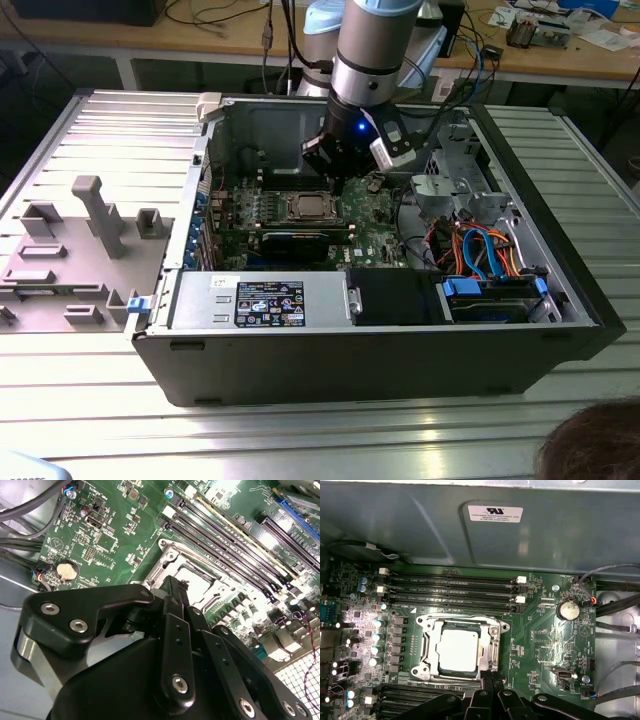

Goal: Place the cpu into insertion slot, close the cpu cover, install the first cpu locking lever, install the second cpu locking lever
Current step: 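Install the second cpu locking lever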

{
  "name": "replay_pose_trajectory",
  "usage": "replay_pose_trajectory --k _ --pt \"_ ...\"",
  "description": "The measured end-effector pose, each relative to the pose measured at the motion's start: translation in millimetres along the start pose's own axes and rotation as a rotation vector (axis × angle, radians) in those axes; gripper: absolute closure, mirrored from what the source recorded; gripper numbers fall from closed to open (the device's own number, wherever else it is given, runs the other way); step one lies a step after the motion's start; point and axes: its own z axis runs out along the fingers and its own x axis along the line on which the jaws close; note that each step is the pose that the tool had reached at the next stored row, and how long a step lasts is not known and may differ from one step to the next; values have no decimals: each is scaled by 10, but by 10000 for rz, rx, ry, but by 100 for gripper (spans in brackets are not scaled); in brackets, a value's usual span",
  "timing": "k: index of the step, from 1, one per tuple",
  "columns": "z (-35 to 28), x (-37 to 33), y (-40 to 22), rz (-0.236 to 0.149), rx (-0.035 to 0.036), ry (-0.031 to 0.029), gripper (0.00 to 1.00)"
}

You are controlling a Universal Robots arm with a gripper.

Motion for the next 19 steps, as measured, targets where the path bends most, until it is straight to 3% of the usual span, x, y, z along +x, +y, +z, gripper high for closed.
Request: replay_pose_trajectory --k 13,15,18,19 --pt "-19 1 1 0 4 1 89" --pt "-212 11 20 0 0 0 89" --pt "-216 12 21 3 1 -1 89" --pt "-246 21 28 31 2 -12 89"
